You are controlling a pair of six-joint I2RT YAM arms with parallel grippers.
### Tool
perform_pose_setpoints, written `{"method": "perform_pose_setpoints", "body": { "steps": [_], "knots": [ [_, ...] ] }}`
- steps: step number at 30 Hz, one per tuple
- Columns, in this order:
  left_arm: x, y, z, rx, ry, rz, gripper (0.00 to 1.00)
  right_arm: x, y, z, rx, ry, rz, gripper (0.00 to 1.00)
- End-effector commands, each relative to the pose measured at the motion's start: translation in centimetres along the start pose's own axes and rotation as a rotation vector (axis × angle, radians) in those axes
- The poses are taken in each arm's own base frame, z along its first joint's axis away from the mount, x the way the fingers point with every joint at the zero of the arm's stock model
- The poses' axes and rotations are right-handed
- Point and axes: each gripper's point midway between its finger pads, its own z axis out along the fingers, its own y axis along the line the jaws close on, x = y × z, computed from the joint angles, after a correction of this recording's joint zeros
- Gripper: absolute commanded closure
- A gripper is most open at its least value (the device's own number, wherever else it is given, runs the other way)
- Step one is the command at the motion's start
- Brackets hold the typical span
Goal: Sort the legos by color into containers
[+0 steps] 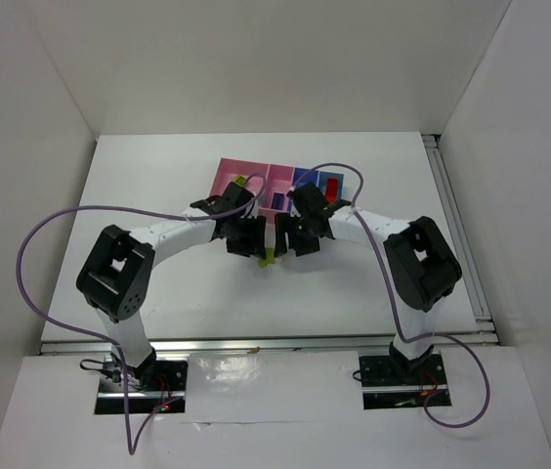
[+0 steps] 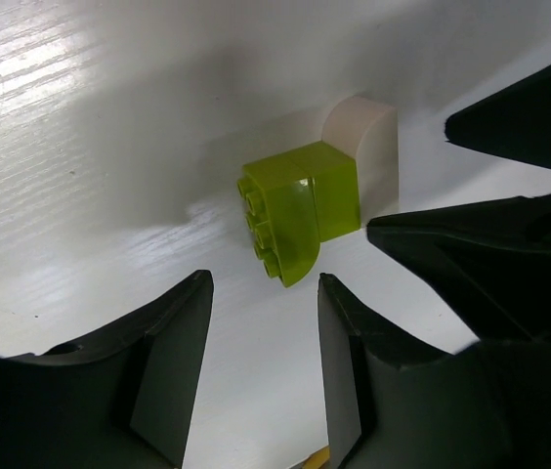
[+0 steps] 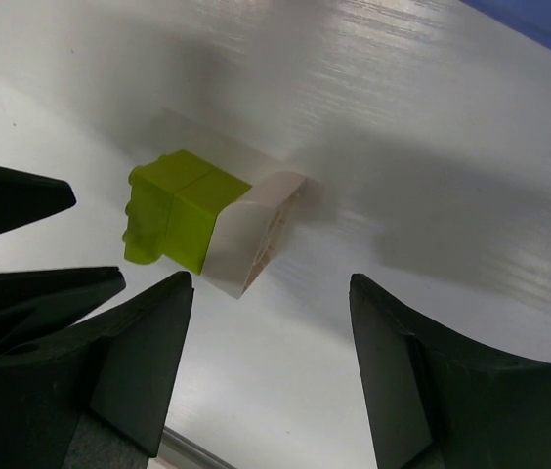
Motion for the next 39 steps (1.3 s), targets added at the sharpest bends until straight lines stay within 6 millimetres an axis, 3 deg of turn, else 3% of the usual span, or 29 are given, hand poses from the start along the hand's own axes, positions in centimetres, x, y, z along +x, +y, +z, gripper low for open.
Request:
{"method": "perform_pose_setpoints", "body": {
  "steps": [1,5,11,19,22,23,25,27,36,38,39],
  "knots": [
    [0.1,-0.6,0.2,0.041,0.003,-0.017,0.42,-1.8,1.8,0.6,-0.05,-0.052,-0.031,0.27],
    [0.0,-0.6,-0.1,0.062,0.0,-0.001,0.43,-1.8,2.1,1.4,-0.075,-0.056,-0.026,0.27],
    [0.3,1.9,-0.5,0.047,0.003,-0.056,0.43,-1.5,1.9,2.4,-0.065,-0.049,-0.031,0.29],
    [-0.1,2.9,-1.4,0.071,0.0,-0.077,0.46,-1.8,2.1,2.1,-0.05,-0.07,-0.06,0.3],
    [-0.4,3.2,-2.1,0.061,-0.017,-0.083,0.46,-2.1,1.4,0.9,0.014,-0.092,-0.121,0.26],
    [-0.4,3.2,-2.1,0.061,-0.017,-0.083,0.46,-1.4,1.2,0.6,0.042,-0.071,-0.147,0.23],
    [-0.6,3.6,-2.2,0.057,-0.021,-0.092,0.46,-2.3,1.6,-0.3,0.055,-0.085,-0.24,0.22],
    [-0.8,4.0,-2.2,0.045,-0.027,-0.11,0.46,-1.6,1.9,-0.8,0.069,-0.049,-0.33,0.22],
    [-1.2,4.3,-2.1,0.042,-0.031,-0.117,0.47,-2.9,4.1,-2.3,0.101,-0.062,-0.616,0.23],
    [-1.2,4.5,-2.1,0.033,-0.034,-0.118,0.47,-1.8,5.6,-2.0,0.066,-0.038,-0.697,0.24],
    [-1.2,4.5,-2.1,0.033,-0.034,-0.118,0.47,-1.1,5.2,-1.8,0.098,-0.005,-0.727,0.26]
  ]
}}
